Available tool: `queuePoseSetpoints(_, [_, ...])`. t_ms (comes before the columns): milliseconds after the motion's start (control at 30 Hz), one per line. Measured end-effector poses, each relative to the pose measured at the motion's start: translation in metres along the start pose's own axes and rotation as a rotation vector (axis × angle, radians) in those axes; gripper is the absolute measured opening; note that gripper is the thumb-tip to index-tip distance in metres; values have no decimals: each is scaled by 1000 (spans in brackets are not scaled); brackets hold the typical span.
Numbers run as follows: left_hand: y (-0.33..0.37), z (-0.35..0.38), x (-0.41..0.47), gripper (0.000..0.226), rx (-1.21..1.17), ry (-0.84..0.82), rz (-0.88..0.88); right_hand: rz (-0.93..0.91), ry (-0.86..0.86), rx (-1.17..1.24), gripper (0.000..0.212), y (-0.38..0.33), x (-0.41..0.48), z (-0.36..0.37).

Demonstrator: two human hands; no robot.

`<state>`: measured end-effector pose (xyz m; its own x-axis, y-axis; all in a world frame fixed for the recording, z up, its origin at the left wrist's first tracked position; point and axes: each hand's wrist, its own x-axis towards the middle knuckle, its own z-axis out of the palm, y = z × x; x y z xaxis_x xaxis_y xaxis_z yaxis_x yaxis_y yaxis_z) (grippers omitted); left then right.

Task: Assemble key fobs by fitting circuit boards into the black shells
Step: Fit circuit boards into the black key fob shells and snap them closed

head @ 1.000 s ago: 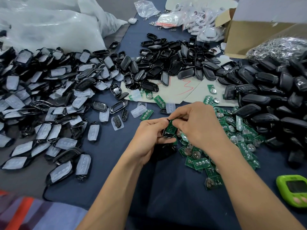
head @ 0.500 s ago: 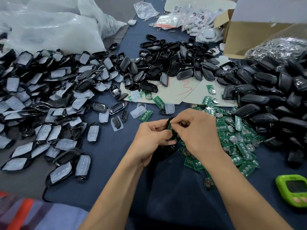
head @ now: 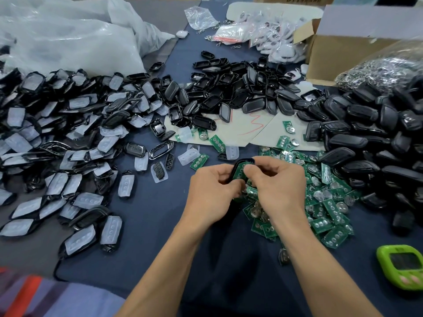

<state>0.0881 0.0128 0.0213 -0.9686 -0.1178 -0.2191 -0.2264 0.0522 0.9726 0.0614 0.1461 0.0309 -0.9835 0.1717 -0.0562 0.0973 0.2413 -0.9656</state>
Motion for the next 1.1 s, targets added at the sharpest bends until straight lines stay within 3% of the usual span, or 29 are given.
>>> queuePoseSetpoints(133, [3, -10, 2, 36, -14, -7, -51, 28, -157, 35, 17, -6, 1, -3])
queuePoseSetpoints(200, [2, -15, -1, 35, -85, -33, -76, 6, -283, 41, 24, -10, 1, -5])
queuePoseSetpoints(333, [0, -17, -4, 33, -71, -16, -28, 11, -244, -29, 30, -12, 1, 6])
queuePoseSetpoints(467, [1, -32, -3, 41, -180, 27, 3, -12, -320, -87, 26, -20, 2, 25])
queuePoseSetpoints(600, [3, -53, -3, 37, -245, 223, 17, -93, -334, -143, 19, -30, -1, 58])
queuePoseSetpoints(733, [-1, -90, -6, 24, -340, 479, -17, -167, -308, -154, 26, -38, 1, 95])
queuePoseSetpoints(1000, [-6, -170, -20, 17, -424, 770, -53, -380, -663, -644, 30, -53, 9, 176])
queuePoseSetpoints(1100, [-7, -179, -23, 18, -450, 797, -49, -652, -688, -888, 17, -53, 4, 197])
